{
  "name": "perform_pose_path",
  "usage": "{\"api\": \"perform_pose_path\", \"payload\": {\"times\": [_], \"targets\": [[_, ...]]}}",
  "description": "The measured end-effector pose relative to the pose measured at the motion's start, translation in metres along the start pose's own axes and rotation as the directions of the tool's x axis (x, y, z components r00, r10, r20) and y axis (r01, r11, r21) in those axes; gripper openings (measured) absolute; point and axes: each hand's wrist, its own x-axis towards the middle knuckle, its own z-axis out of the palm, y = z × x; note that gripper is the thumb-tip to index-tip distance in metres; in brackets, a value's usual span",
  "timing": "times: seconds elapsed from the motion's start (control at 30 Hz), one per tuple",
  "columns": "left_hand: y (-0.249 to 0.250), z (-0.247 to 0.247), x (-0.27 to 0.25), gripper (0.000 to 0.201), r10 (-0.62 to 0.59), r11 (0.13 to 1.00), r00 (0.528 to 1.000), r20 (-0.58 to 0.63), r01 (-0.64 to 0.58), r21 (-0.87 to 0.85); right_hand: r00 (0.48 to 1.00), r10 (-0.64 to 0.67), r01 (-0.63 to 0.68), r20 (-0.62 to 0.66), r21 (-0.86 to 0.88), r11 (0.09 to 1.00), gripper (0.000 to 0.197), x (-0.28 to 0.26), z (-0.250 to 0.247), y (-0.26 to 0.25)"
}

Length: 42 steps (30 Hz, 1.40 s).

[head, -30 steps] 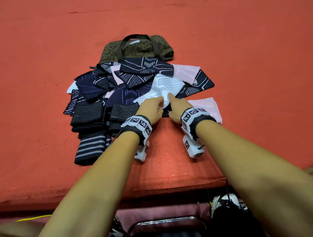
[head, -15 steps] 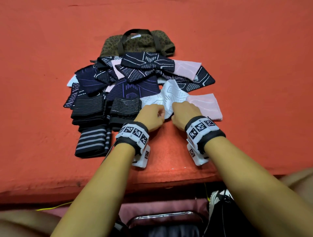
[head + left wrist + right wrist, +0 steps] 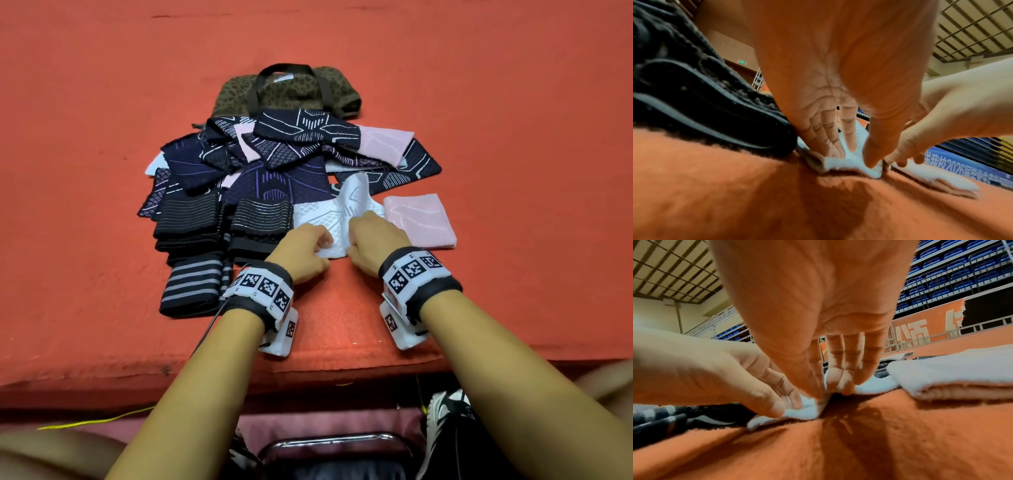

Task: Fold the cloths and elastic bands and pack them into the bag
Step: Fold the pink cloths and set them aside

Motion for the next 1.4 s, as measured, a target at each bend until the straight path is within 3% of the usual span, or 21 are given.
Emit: {"api": "perform_pose_path", "payload": {"times": [0.13, 0.3, 0.5, 0.7, 0.8, 0.9, 1.07, 1.2, 1.4], "targets": [[-0.001, 0.0, -0.001, 0.046, 0.004, 0.996, 1.0, 0.014, -0.006, 0.09, 0.997, 0.075, -0.075, -0.016, 0.017, 0.997, 0.049, 0.004, 0.007, 0.011], [-0.001, 0.001, -0.001, 0.044, 0.024, 0.989, 1.0, 0.009, -0.025, 0.147, 0.994, 0.09, -0.088, -0.065, 0.038, 0.995, 0.035, 0.01, 0.018, 0.015], [0.001, -0.003, 0.002, 0.037, 0.021, 0.986, 1.0, -0.001, -0.02, 0.164, 0.979, -0.137, 0.148, -0.153, 0.065, 0.987, 0.021, 0.014, 0.007, 0.005], [0.005, -0.009, 0.004, 0.033, -0.013, 0.981, 0.998, 0.064, 0.0, 0.192, 0.976, -0.22, 0.219, 0.009, -0.123, 0.968, 0.017, 0.008, -0.016, -0.006], [0.007, -0.01, 0.002, 0.029, -0.024, 0.982, 0.996, 0.09, 0.007, 0.188, 0.975, -0.206, 0.217, 0.085, -0.147, 0.965, 0.015, 0.002, -0.018, -0.01], [0.007, -0.01, 0.001, 0.027, -0.041, 0.982, 0.994, 0.101, 0.021, 0.189, 0.971, -0.18, 0.202, 0.158, -0.136, 0.97, 0.028, -0.004, -0.02, -0.013], [0.005, -0.012, -0.001, 0.025, -0.064, 0.984, 0.991, 0.114, 0.044, 0.171, 0.982, -0.128, 0.152, 0.14, -0.172, 0.973, 0.027, -0.004, -0.02, -0.018], [0.005, -0.012, -0.005, 0.025, -0.071, 0.987, 0.991, 0.117, 0.053, 0.155, 0.989, -0.027, 0.041, 0.148, -0.093, 0.995, 0.039, -0.003, -0.009, -0.017], [0.006, -0.011, -0.008, 0.028, -0.077, 0.989, 0.992, 0.101, 0.062, 0.138, 0.999, -0.042, 0.045, 0.035, -0.091, 0.995, 0.035, -0.007, -0.009, -0.015]]}}
